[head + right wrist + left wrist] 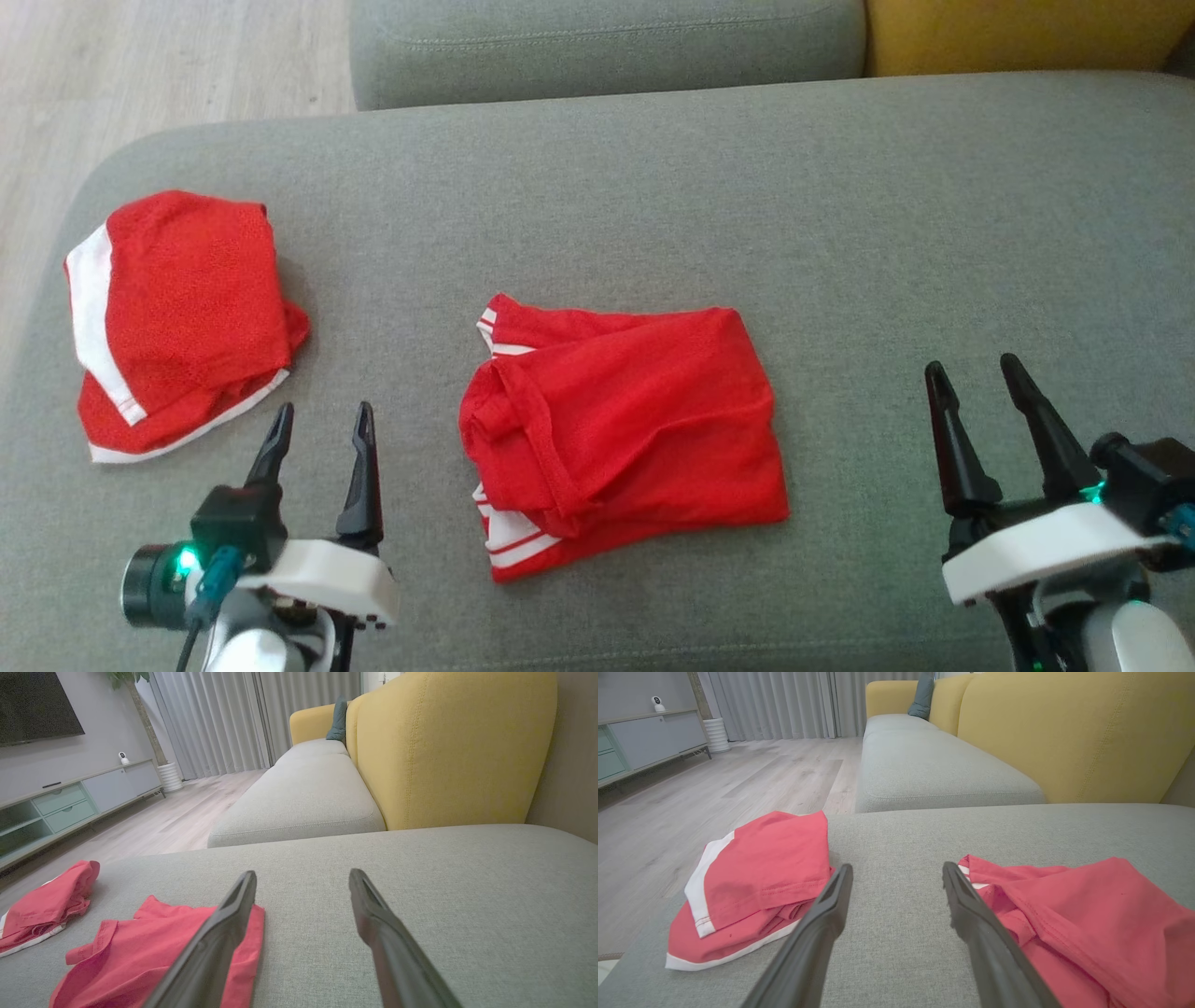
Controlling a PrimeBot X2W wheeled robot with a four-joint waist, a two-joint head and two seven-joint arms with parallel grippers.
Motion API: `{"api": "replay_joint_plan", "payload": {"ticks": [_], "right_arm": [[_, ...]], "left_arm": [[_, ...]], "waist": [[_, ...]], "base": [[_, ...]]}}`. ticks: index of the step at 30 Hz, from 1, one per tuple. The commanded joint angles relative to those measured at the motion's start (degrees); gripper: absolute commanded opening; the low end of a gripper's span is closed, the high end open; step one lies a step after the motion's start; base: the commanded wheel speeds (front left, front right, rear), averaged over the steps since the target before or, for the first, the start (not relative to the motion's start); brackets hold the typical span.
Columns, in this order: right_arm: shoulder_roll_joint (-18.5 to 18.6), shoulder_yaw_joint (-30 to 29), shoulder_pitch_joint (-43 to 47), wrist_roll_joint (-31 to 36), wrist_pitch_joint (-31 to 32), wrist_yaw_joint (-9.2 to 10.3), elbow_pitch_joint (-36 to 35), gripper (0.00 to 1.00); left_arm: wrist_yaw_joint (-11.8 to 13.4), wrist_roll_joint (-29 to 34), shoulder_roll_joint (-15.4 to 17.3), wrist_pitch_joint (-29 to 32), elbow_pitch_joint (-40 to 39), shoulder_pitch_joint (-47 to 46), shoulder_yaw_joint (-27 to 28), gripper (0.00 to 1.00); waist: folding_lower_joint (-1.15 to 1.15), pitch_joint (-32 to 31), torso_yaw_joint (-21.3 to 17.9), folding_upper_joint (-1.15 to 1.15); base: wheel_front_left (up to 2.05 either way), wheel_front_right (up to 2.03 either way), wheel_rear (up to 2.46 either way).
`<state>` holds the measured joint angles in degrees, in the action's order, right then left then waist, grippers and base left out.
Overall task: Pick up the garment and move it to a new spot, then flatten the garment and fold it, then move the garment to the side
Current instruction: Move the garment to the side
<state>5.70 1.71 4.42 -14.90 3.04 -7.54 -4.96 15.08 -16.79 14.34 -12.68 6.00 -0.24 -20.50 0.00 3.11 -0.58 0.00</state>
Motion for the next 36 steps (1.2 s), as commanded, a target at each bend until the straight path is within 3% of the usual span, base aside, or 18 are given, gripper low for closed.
{"api": "replay_joint_plan", "payload": {"ticks": [1,23,28,36], "right_arm": [[0.18,1.00,-0.58,0.60,0.04,0.05,-2.56,1.00],[0.69,1.88,-2.88,0.99,0.63,0.05,-1.87,1.00],[1.48,4.26,-6.78,0.72,0.95,0.05,2.06,1.00],[1.62,9.17,-14.12,-0.19,2.20,0.05,14.44,1.00]], "left_arm": [[0.46,-0.03,1.46,0.16,-2.15,-2.00,1.86,1.00],[1.06,0.09,2.00,-0.25,-3.57,-4.24,1.67,1.00],[0.81,0.53,1.72,-0.61,-4.38,-7.01,1.42,1.00],[-0.06,1.15,0.28,-1.52,-4.29,-11.76,0.66,1.00]], "waist": [[0.00,0.06,-0.03,0.00],[0.00,2.55,0.53,0.00],[0.00,5.52,1.99,0.00],[0.00,10.40,5.48,0.00]], "base": [[0.00,0.00,0.00],[0.00,0.00,0.00],[0.00,0.00,0.00],[0.00,0.00,0.00]]}}
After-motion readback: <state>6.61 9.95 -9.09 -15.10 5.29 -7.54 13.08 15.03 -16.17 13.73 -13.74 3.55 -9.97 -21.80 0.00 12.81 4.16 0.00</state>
